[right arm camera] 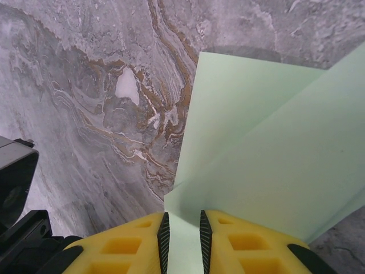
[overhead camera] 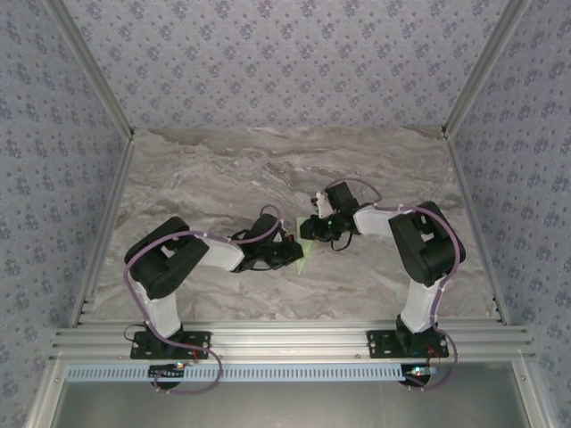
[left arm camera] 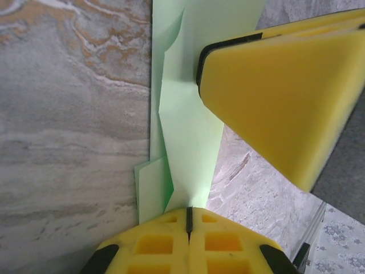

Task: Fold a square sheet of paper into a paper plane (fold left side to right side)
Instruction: Fold the wing for the fifth time at the center of the table.

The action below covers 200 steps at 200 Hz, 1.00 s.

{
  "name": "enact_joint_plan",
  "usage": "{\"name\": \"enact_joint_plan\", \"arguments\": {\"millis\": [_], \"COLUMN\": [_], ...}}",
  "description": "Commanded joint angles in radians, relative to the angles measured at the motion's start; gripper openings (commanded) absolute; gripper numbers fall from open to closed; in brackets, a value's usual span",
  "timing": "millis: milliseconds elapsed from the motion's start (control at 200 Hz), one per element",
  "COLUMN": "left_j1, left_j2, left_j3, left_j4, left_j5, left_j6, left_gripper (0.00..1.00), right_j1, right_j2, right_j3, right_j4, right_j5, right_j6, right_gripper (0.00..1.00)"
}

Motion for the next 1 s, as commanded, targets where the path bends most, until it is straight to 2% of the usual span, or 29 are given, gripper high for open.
{"name": "enact_joint_plan", "arguments": {"millis": [0,170,325,650,994], "left_j1": [-0.001,-0.005,-0.018,-0.040,-0.040], "left_j2": [-0.024,-0.110,-0.160,-0.038,-0.017], "left_j3": [-0.020,-0.016,0.006,0.074,0.068], "left_j4": [-0.111,-0.035,-0.067,-0.066,-0.147], "left_j5": [-0.045,0.011,0.031,0.093,0.025], "left_j6": [0.046,0.079,0.116,0.108,0.123], "left_gripper": [0.00,0.05,0.09,0.12,0.13], "right_j1": [-0.009,-0.008,-0.006,0.003,0.010], "right_j2": [0.035,0.052,0.056,0.057,0.058], "right_j3": [0.025,0.019,0.026,0.038,0.052], "right_j4": [-0.109,-0.143,-0.143,-0.154,-0.186], "right_j5": [0.104,0.110,0.103,0.104,0.130], "right_j6": [-0.031,-0.030,-0.030,-0.034,-0.048], "right_gripper": [0.24,0.22,0.21,0.21,0.21]}}
